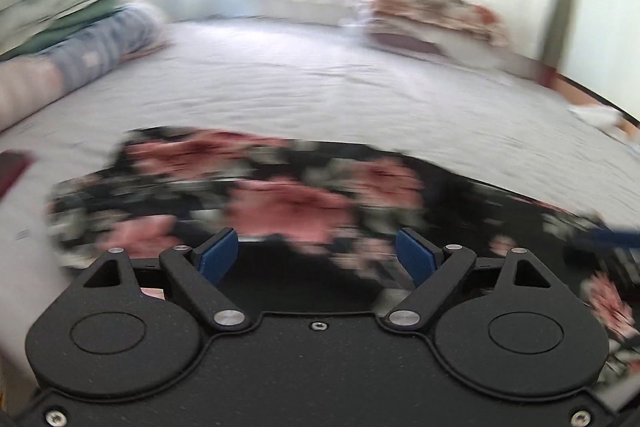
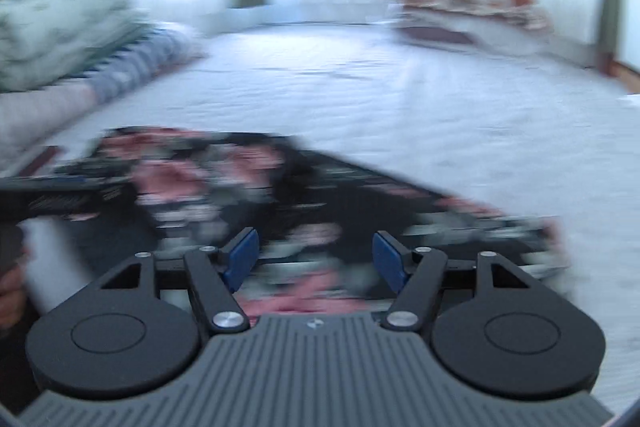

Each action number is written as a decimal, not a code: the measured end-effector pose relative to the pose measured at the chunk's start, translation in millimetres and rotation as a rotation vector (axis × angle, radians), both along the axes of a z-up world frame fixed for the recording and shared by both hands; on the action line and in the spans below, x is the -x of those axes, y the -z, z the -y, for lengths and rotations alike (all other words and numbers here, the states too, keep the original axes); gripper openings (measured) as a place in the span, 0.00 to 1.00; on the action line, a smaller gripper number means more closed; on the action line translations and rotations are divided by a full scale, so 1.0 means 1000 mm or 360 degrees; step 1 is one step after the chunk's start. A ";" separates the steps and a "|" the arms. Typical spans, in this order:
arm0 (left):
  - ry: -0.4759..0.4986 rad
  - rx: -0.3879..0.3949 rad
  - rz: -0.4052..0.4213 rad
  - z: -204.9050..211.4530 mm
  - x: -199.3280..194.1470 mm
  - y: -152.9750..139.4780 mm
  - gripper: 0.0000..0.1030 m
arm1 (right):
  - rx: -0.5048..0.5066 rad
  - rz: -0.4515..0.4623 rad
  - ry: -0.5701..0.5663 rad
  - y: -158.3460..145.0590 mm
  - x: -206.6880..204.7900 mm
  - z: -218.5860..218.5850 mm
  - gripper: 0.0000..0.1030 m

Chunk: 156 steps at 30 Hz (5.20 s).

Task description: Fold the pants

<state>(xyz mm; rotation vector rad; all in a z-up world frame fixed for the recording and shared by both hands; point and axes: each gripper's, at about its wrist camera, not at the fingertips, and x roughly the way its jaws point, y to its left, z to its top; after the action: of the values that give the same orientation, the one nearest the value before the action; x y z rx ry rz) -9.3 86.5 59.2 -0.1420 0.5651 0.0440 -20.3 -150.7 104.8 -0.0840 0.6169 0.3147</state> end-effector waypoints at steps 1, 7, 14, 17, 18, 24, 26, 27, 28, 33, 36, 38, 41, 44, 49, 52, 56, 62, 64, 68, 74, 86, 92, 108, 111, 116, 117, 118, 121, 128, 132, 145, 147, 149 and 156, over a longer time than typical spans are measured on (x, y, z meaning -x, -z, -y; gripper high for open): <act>0.0056 0.0002 0.0010 0.011 -0.002 0.001 0.75 | 0.0042 -0.0004 0.0093 0.001 -0.005 0.011 0.75; 0.0431 0.0128 -0.0035 0.068 -0.012 0.007 0.19 | 0.0042 -0.0167 0.0450 0.024 -0.020 0.080 0.75; 0.0502 -0.0249 -0.0205 0.109 0.005 0.041 0.18 | 0.0217 -0.0244 0.0516 0.056 -0.003 0.099 0.77; 0.0547 -0.0348 -0.0227 0.115 0.021 0.039 0.18 | 0.0151 -0.0260 0.0603 0.055 0.000 0.114 0.78; 0.0561 -0.0368 -0.0233 0.115 0.026 0.038 0.18 | 0.0135 -0.0251 0.0628 0.053 0.001 0.116 0.78; 0.0489 -0.0175 -0.0274 0.091 0.011 0.013 0.22 | 0.0151 -0.0103 0.0533 0.044 0.016 0.097 0.79; 0.0441 -0.0145 -0.0210 0.087 -0.007 0.001 0.21 | 0.0141 -0.0082 0.0446 0.045 0.018 0.084 0.79; 0.0426 -0.0134 -0.0171 0.088 -0.015 -0.005 0.21 | 0.0147 -0.0074 0.0407 0.046 0.019 0.075 0.79; 0.0418 -0.0116 -0.0128 0.088 -0.025 -0.010 0.22 | 0.0162 -0.0070 0.0367 0.048 0.019 0.067 0.79; 0.0515 0.0246 -0.0191 0.086 -0.087 -0.010 0.31 | 0.0188 -0.0017 0.0193 0.058 0.023 0.026 0.79; 0.0536 0.0558 -0.0420 0.079 -0.128 0.011 0.33 | 0.0180 -0.0010 0.0139 0.063 0.021 0.009 0.79; 0.0523 0.0730 -0.0529 0.074 -0.146 0.026 0.32 | 0.0186 0.0005 0.0148 0.067 0.020 0.004 0.79; 0.0588 0.0828 -0.0454 0.071 -0.144 0.026 0.27 | 0.0133 -0.0012 0.0171 0.069 0.019 0.007 0.81; 0.0827 0.0772 -0.0270 0.077 -0.129 0.009 0.28 | 0.0077 -0.0022 0.0180 0.071 0.018 0.014 0.82; 0.1251 0.0680 -0.0266 0.098 -0.112 -0.003 0.35 | 0.0089 0.0001 0.0169 0.074 0.017 0.015 0.83; 0.1164 0.0538 -0.0258 0.105 -0.109 0.000 0.35 | 0.0069 -0.0001 0.0165 0.074 0.016 0.017 0.84; 0.0868 0.0398 -0.0312 0.098 -0.127 0.013 0.38 | 0.0075 0.0006 0.0162 0.075 0.017 0.016 0.84; 0.0617 0.0018 -0.0249 0.108 -0.147 0.026 0.41 | 0.0074 0.0015 0.0161 0.075 0.019 0.017 0.84; 0.0444 -0.0230 -0.0286 0.115 -0.155 0.035 0.39 | 0.0070 0.0015 0.0160 0.076 0.019 0.016 0.84; 0.0287 -0.0188 -0.0318 0.104 -0.163 0.038 0.42 | 0.0061 0.0002 0.0164 0.074 0.018 0.018 0.85; 0.0204 -0.0238 -0.0165 0.095 -0.139 0.009 0.42 | 0.0002 0.0026 0.0186 0.065 0.025 0.024 0.96; 0.0331 -0.0239 -0.0319 0.073 -0.059 0.040 0.51 | 0.0000 0.0104 0.0318 0.064 0.040 0.027 1.00; 0.0210 -0.0175 -0.0361 0.058 -0.051 0.027 0.56 | 0.0052 0.0024 0.0373 0.079 0.034 0.029 1.00; -0.0542 0.0060 -0.0155 -0.093 -0.019 0.012 1.00 | 0.0080 0.0148 0.0284 0.054 0.061 0.004 1.00; -0.0745 0.0093 -0.0149 -0.126 -0.015 0.015 1.00 | 0.0116 0.0148 0.0303 0.053 0.064 0.004 1.00; -0.0916 0.0191 -0.0105 -0.166 -0.014 0.028 1.00 | 0.0121 0.0137 0.0340 0.053 0.063 0.008 1.00; -0.0932 0.0212 -0.0143 -0.172 -0.019 0.033 1.00 | 0.0121 0.0136 0.0346 0.053 0.063 0.009 1.00; -0.0943 0.0240 -0.0174 -0.178 -0.022 0.037 1.00 | 0.0125 0.0137 0.0349 0.053 0.063 0.008 1.00; -0.0942 0.0213 -0.0121 -0.179 -0.023 0.044 0.98 | 0.0143 0.0147 0.0352 0.053 0.063 0.008 1.00; -0.0883 0.0165 -0.0043 -0.161 -0.020 0.033 0.09 | 0.0140 0.0121 0.0369 0.057 0.060 0.012 1.00; -0.0769 0.0079 0.0106 -0.131 -0.018 0.002 0.09 | 0.0112 0.0124 0.0381 0.057 0.059 0.018 1.00; 0.0666 0.0046 0.0341 0.132 -0.012 -0.072 0.10 | 0.0096 0.0117 0.0548 0.022 0.089 0.081 1.00; 0.0858 0.0036 0.0247 0.173 -0.007 -0.056 0.10 | 0.0111 0.0107 0.0621 0.019 0.096 0.099 1.00; 0.0976 -0.0003 0.0120 0.208 -0.003 -0.032 0.11 | 0.0137 0.0100 0.0701 0.018 0.102 0.115 1.00; 0.1127 -0.0091 -0.0266 0.246 0.006 0.040 0.40 | 0.0079 0.0032 0.0833 0.025 0.114 0.150 1.00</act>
<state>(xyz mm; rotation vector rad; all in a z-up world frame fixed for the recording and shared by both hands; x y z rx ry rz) -15.8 -159.9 19.4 0.1245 0.7540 -0.6206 -133.9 -300.5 79.6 0.0281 0.6040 -0.2078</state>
